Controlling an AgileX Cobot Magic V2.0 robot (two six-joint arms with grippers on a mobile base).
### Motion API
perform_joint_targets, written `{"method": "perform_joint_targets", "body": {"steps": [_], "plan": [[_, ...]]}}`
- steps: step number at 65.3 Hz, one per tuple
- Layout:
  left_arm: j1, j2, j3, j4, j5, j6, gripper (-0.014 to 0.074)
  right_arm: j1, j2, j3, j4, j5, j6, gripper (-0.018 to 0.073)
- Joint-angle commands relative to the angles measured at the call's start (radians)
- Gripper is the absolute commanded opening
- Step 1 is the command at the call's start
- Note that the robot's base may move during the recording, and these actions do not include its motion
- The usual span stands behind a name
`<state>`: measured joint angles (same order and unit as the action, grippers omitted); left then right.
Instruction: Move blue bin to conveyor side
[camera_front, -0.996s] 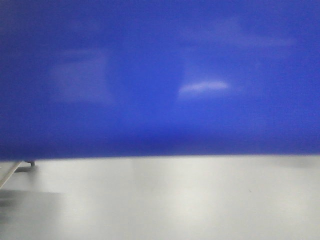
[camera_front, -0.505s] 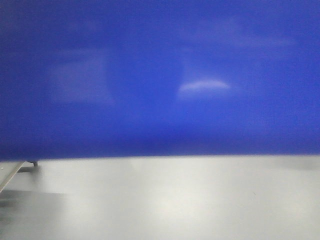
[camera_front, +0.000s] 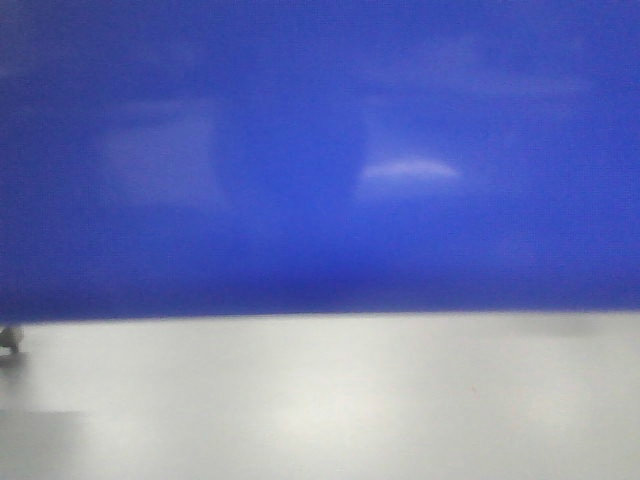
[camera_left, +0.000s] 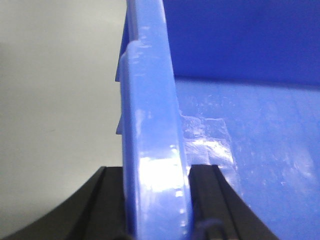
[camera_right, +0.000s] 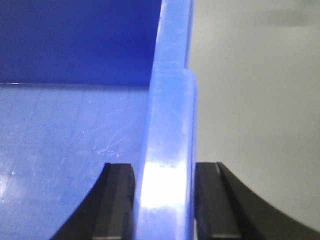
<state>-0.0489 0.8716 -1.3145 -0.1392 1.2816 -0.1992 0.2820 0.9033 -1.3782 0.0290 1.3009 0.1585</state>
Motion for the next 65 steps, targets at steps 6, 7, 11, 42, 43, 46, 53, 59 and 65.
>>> {"method": "perform_joint_targets", "body": {"steps": [6, 7, 11, 42, 43, 46, 53, 59, 65], "plan": [[0.005, -0.017, -0.012, 0.063, -0.08, 0.014, 0.0001, -0.008, -0.019, -0.015, -0.094, -0.08, -0.019, -0.0073], [0.005, -0.017, -0.012, 0.063, -0.08, 0.014, 0.0001, -0.008, -0.019, -0.015, -0.094, -0.08, -0.019, -0.0073], [0.005, -0.017, -0.012, 0.063, -0.08, 0.014, 0.0001, -0.008, -0.019, -0.015, -0.094, -0.08, -0.019, -0.0073], [0.005, -0.017, -0.012, 0.063, -0.08, 0.014, 0.0001, -0.008, -0.019, -0.015, -0.094, -0.08, -0.019, -0.0073], [0.005, -0.017, -0.012, 0.063, -0.08, 0.014, 0.0001, -0.008, -0.019, -0.015, -0.094, -0.08, -0.019, -0.0073], [0.005, -0.017, -0.012, 0.063, -0.08, 0.014, 0.0001, -0.008, -0.019, -0.015, -0.094, -0.08, -0.019, -0.0073], [0.005, -0.017, -0.012, 0.063, -0.08, 0.014, 0.0001, -0.008, -0.019, -0.015, -0.094, -0.08, -0.019, -0.0073], [0.005, -0.017, -0.012, 0.063, -0.08, 0.014, 0.0001, -0.008, -0.019, -0.015, -0.094, -0.08, -0.019, -0.0073], [0.005, -0.017, -0.012, 0.063, -0.08, 0.014, 0.0001, -0.008, -0.019, -0.015, -0.094, -0.08, -0.019, -0.0073]]}}
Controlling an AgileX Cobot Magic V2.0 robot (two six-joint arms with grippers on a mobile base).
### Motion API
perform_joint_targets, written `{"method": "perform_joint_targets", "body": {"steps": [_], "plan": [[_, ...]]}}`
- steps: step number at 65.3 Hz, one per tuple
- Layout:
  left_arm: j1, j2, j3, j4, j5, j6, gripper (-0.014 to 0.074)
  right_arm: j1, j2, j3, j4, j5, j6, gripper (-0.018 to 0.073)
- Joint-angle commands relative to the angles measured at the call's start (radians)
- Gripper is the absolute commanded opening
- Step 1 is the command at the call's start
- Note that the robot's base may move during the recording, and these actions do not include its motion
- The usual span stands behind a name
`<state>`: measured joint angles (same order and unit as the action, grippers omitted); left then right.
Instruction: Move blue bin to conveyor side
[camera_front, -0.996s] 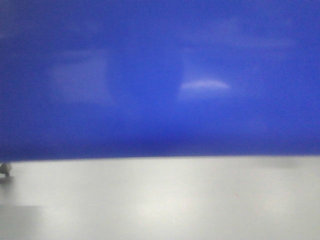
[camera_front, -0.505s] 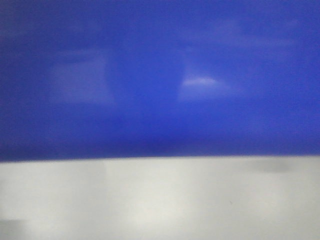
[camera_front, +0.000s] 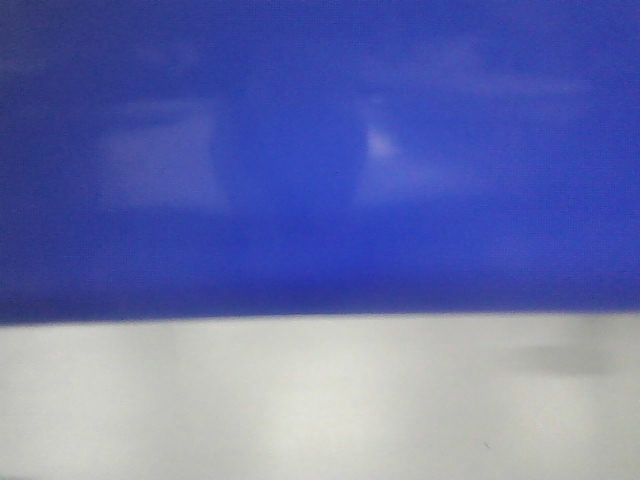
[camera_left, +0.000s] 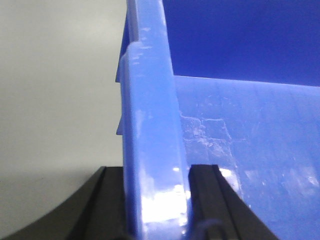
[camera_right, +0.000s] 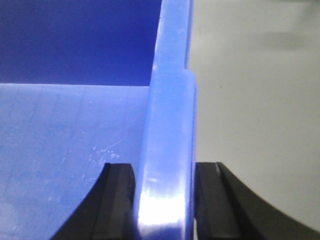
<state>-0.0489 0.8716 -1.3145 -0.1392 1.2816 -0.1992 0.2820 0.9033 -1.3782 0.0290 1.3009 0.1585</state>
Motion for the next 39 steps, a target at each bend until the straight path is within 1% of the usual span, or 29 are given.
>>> {"method": "perform_joint_targets", "body": {"steps": [1, 39], "plan": [[0.005, -0.017, -0.012, 0.063, -0.08, 0.014, 0.0001, -0.008, -0.019, -0.015, -0.094, -0.08, -0.019, -0.0073], [0.005, -0.017, -0.012, 0.063, -0.08, 0.014, 0.0001, -0.008, -0.019, -0.015, -0.094, -0.08, -0.019, -0.0073]]}}
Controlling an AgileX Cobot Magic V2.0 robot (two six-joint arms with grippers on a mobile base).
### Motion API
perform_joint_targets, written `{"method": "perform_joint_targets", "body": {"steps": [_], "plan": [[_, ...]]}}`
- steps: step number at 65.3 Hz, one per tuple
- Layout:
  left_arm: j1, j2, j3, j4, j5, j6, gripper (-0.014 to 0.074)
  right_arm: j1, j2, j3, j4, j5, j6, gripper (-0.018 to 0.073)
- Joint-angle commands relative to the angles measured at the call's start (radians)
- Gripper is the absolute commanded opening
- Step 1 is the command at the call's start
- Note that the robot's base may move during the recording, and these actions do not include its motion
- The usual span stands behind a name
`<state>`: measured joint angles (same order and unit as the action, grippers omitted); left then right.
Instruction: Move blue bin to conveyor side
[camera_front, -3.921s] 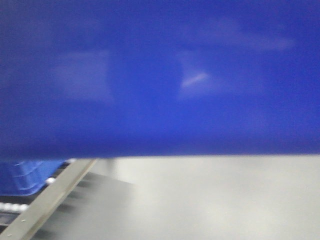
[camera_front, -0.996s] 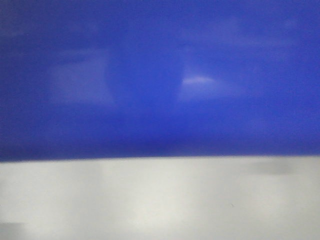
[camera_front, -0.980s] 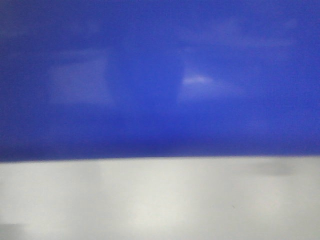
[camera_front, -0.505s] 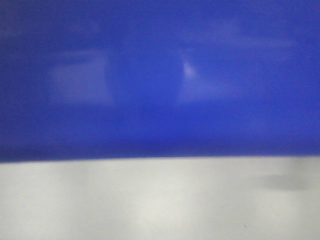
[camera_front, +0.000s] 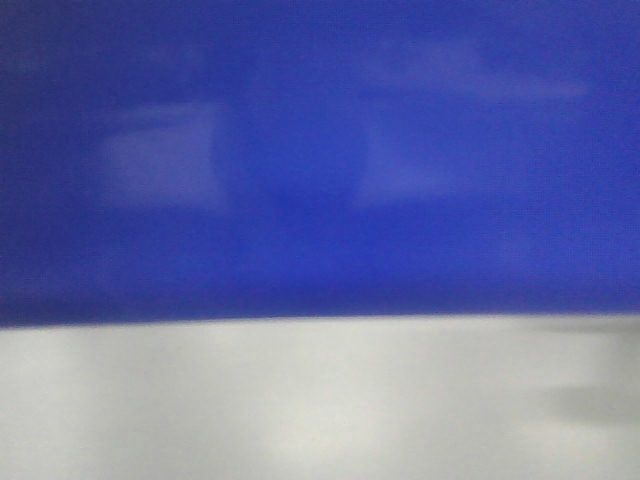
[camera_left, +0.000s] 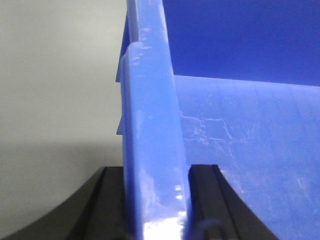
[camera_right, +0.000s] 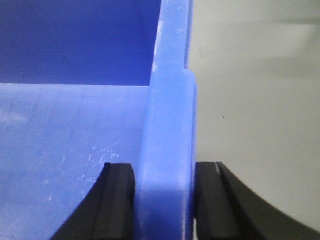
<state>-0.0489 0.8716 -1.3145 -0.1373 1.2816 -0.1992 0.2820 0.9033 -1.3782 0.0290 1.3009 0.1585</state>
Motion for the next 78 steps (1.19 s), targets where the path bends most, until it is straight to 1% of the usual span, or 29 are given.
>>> {"method": "perform_joint_targets", "body": {"steps": [1, 78], "plan": [[0.005, -0.017, -0.012, 0.061, -0.08, 0.014, 0.0001, -0.008, -0.019, -0.015, -0.094, -0.08, -0.019, -0.0073], [0.005, -0.017, -0.012, 0.063, -0.08, 0.014, 0.0001, -0.008, -0.019, -0.015, -0.094, -0.08, -0.019, -0.0073]]}}
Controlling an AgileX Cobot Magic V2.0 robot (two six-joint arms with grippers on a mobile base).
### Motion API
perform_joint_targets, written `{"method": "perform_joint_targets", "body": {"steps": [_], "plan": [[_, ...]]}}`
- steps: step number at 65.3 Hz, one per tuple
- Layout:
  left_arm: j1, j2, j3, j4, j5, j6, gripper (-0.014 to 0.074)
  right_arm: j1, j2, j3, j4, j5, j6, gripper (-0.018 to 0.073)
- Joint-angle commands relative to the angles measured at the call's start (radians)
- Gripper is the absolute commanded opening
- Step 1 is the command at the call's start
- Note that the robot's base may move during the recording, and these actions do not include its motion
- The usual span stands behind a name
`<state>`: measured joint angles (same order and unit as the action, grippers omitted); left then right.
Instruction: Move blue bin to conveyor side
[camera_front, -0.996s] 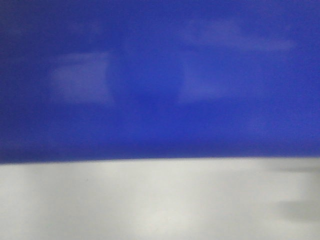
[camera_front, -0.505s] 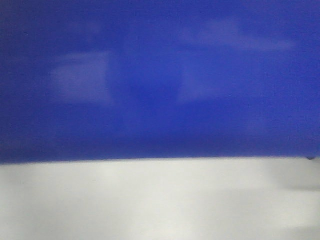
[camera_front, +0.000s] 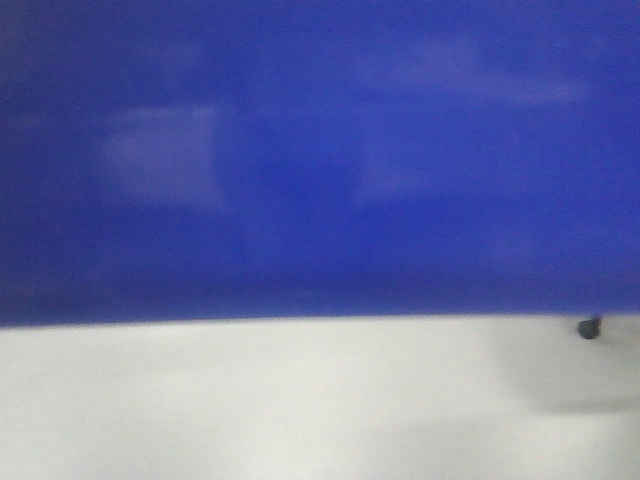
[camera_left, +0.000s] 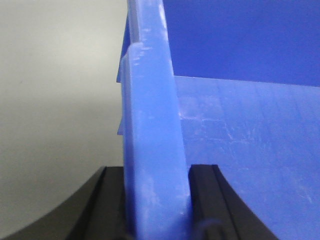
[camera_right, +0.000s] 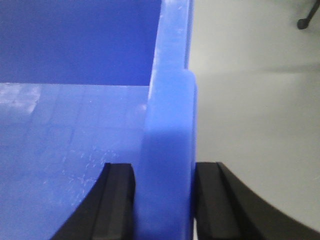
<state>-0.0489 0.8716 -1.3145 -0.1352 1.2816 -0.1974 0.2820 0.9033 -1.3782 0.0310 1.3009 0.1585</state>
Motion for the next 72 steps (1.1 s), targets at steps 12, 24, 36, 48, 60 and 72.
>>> {"method": "perform_joint_targets", "body": {"steps": [12, 24, 36, 48, 60, 72], "plan": [[0.005, -0.017, -0.012, 0.061, -0.08, 0.012, 0.0001, -0.008, -0.019, -0.015, -0.096, -0.08, -0.019, -0.0073], [0.005, -0.017, -0.012, 0.068, -0.08, 0.012, 0.0001, -0.008, -0.019, -0.015, -0.096, -0.08, -0.019, -0.0073], [0.005, -0.017, -0.012, 0.073, -0.08, 0.012, 0.0001, -0.008, -0.019, -0.015, -0.096, -0.08, -0.019, -0.0073], [0.005, -0.017, -0.012, 0.078, -0.08, 0.012, 0.0001, -0.008, -0.019, -0.015, -0.096, -0.08, -0.019, -0.0073], [0.005, -0.017, -0.012, 0.08, -0.08, 0.012, 0.0001, -0.008, -0.019, -0.015, -0.096, -0.08, -0.019, -0.0073], [0.005, -0.017, -0.012, 0.08, -0.08, 0.012, 0.0001, -0.008, -0.019, -0.015, -0.096, -0.08, -0.019, -0.0073]]}}
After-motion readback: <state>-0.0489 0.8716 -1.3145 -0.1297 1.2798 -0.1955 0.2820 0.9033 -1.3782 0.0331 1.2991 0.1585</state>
